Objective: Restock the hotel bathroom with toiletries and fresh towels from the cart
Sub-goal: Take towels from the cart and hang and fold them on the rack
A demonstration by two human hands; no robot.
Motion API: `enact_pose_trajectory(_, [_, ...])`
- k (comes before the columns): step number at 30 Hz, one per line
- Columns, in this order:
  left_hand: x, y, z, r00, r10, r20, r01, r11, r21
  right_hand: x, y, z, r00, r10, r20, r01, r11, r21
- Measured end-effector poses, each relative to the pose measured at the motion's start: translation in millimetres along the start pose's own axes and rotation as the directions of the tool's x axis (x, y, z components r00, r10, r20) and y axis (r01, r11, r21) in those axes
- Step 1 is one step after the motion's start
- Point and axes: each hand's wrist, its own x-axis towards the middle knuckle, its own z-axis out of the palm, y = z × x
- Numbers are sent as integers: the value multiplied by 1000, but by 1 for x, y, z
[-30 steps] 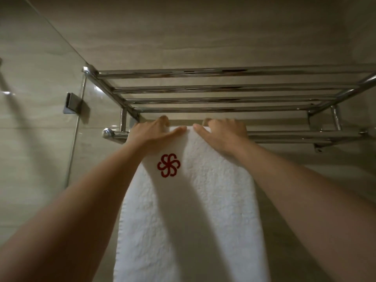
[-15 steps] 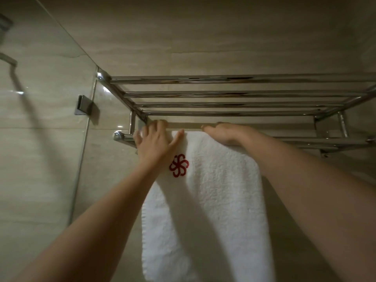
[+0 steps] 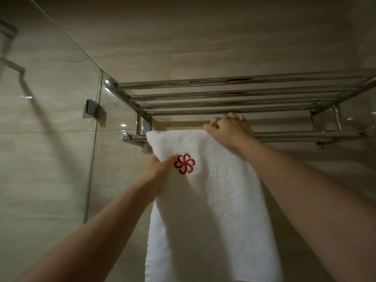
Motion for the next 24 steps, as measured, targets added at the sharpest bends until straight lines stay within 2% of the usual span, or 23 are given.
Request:
enact_pose_trajectory(1, [-2,2,0,1000,-10,7,10,1000,5,-7,3,6,989,-48,-141,47,999,-7])
enact_pose_trajectory(3, [-4,6,-2,1000,-20,13,20,999,28,-28,10,19,941,-42,-336,61,997,47])
enact_pose_trajectory(5, [-6,9,-5,999,-31,21,30,998,47,-52,18,28,866,-7,-500,62,994,93])
enact_pose_trajectory(6, [-6,10,-6,999,-28,24,27,999,44,-62,21,28,842,14,-539,53,993,108])
enact_pose_trajectory(8, [-9,13,-7,1000,-25,19,25,1000,18,-77,26,22,874,115,-471,-15,977,211])
enact_pose_trajectory(11, [-5,16,-10,996,-83,-27,82,996,-30,-79,38,11,963,229,-141,-161,910,382])
enact_pose_trajectory(13, [2,20,-16,991,-115,-73,111,992,-53,-70,42,0,972,236,14,-209,832,513])
enact_pose_trajectory(15, [13,22,-23,987,-78,-141,77,997,-15,-58,43,-11,980,201,12,-170,793,584])
enact_pose_trajectory(18, [24,29,-31,981,88,-174,-71,992,102,-43,37,-24,984,164,-66,-104,836,539])
enact_pose_trajectory(20, [34,35,-35,959,212,-187,-172,963,209,-33,34,-27,981,175,-88,-101,836,540])
enact_pose_trajectory(24, [54,44,-40,916,349,-198,-246,878,410,-10,34,-21,972,218,-88,-142,844,518])
